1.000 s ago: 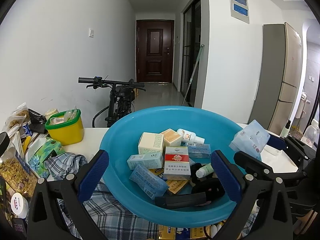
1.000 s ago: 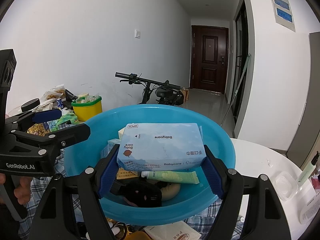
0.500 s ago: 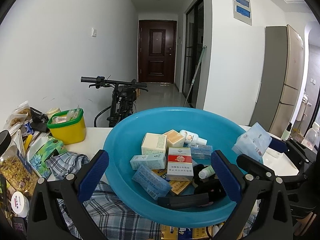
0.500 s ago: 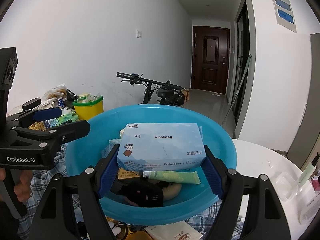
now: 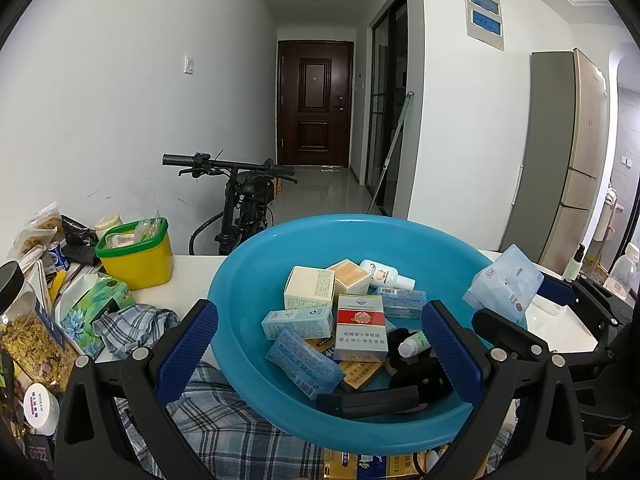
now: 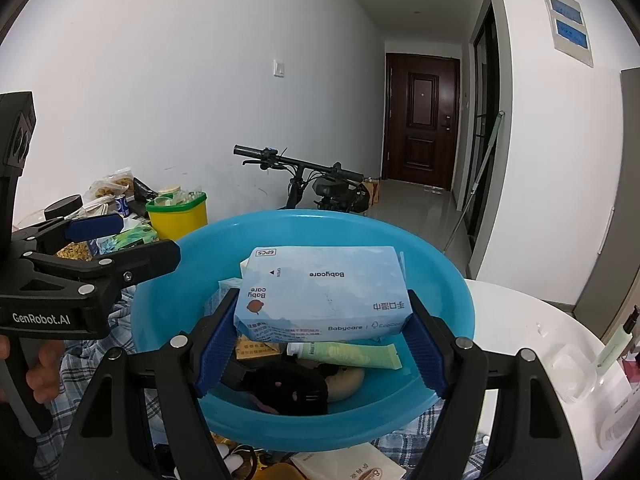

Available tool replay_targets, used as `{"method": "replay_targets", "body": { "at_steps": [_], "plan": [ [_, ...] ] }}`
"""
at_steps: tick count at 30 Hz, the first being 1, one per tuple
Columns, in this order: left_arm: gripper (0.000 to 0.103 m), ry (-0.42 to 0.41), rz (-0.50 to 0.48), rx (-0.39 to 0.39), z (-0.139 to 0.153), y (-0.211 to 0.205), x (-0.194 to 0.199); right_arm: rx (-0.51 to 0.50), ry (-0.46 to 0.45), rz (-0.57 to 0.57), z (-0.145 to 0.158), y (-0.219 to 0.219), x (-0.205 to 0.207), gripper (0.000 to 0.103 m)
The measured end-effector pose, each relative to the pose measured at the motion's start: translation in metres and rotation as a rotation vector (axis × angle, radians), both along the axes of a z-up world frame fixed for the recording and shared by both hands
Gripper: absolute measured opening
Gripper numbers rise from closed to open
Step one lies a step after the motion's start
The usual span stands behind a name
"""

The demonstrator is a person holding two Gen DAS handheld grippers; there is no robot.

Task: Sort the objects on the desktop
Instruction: 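Hold the wipes pack in the right gripper inside the basin, then open the right gripper to release the wipes pack into the basin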

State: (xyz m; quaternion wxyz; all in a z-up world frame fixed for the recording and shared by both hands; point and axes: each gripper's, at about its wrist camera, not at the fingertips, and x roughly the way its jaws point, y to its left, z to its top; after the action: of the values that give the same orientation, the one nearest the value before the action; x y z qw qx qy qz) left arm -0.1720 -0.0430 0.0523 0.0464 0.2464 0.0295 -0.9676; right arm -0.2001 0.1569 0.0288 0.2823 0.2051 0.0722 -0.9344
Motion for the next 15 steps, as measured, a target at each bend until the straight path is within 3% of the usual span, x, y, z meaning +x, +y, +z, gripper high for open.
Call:
{"method": "replay_targets", "body": {
  "at_steps": [4,8,15],
  "plan": [
    [0.103,0.004,0.006,0.005,0.001,-0.0013,0.0004,-0.003,-0.001,0.004,-0.0002,0.0003,-0.0009,0.076],
    [0.103,-0.002,0.005,0.002,0.0006,-0.0019,0.0001,0.027,-0.005,-0.014,-0.0036,-0.0033,-0.0033,0.103],
    [0.103,-0.004,0.006,0.003,-0.0001,-0.002,0.0005,0.047,-0.008,-0.021,-0.0031,-0.0033,-0.0023,0.103]
  ]
}}
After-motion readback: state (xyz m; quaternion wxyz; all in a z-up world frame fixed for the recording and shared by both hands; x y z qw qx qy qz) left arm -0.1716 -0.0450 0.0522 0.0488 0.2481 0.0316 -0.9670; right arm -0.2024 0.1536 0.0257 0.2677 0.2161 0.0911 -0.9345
